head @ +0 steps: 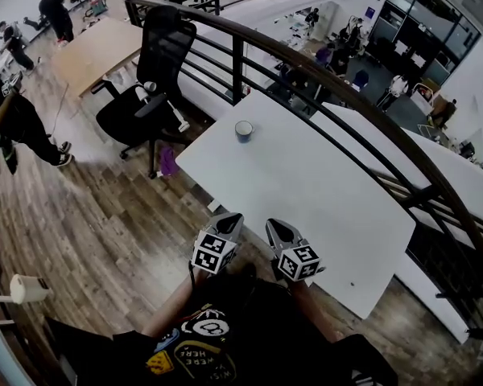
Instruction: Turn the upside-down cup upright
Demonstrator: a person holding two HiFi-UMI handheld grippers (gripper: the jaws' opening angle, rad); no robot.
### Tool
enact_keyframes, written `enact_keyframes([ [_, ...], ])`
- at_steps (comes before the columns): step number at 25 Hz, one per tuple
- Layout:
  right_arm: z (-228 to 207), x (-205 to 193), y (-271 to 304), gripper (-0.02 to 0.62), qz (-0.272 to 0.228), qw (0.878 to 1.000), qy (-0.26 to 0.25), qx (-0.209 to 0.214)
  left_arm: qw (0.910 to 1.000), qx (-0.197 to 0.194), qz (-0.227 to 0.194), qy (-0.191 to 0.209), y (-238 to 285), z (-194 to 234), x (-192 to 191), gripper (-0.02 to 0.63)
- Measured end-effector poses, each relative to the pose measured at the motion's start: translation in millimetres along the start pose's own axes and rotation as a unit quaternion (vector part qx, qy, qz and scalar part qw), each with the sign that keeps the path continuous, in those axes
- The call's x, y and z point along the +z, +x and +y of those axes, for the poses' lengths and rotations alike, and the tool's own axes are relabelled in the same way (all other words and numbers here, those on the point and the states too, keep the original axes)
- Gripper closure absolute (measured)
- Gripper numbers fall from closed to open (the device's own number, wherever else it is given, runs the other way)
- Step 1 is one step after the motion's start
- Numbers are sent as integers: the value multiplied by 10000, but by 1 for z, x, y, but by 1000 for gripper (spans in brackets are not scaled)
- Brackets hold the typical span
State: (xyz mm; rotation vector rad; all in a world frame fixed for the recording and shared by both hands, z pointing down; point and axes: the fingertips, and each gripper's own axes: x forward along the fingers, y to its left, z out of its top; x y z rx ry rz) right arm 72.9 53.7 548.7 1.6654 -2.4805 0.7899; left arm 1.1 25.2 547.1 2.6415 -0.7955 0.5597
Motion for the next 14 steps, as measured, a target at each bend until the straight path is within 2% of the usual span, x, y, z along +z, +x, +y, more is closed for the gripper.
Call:
enact_keyframes([
  [6,30,-19,11,598,293,9992,-85,247,9999,-106,17,102,-11,0,-6,600],
  [14,45,-17,16,598,234,9993,-130,270,9999,-101,57,-15,-26,9,-17,600],
])
